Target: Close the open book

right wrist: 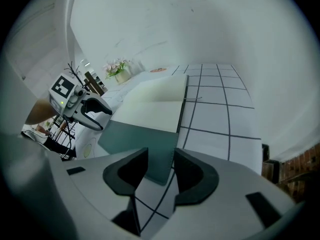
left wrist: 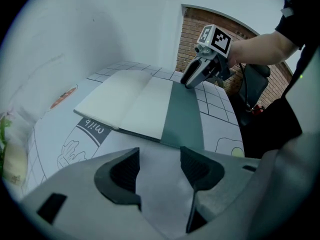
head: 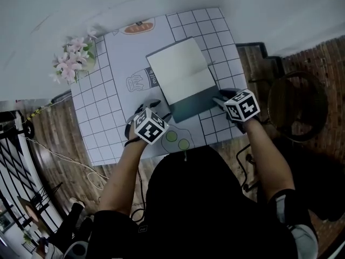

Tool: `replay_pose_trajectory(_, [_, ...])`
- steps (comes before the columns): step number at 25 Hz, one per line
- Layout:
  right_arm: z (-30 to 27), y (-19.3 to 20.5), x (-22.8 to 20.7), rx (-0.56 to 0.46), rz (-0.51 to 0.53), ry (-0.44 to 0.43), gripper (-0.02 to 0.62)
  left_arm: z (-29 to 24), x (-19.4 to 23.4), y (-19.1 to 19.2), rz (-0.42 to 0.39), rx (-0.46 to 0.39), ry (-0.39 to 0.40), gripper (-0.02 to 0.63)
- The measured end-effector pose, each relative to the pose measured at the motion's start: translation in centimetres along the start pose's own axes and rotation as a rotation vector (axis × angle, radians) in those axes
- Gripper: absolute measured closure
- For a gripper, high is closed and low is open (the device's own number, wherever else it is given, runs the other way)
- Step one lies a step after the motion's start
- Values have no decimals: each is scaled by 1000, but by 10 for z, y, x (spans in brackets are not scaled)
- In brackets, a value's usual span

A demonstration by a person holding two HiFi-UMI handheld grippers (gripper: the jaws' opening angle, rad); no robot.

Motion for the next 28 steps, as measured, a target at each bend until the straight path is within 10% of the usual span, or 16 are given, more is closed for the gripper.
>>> replay_pose_trajectory(28, [0,-11,44,-199,-336,-302,508,6,13,15,107,-73,4,365])
Point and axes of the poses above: the fingertips, and each gripper's own axes: z backward along the fingers, x to its left, y out of its underside, the point moved 7 cm from there along z, backward along the fingers, and after that the axes turned 2 degrees about -z, right-handed, at the moved point
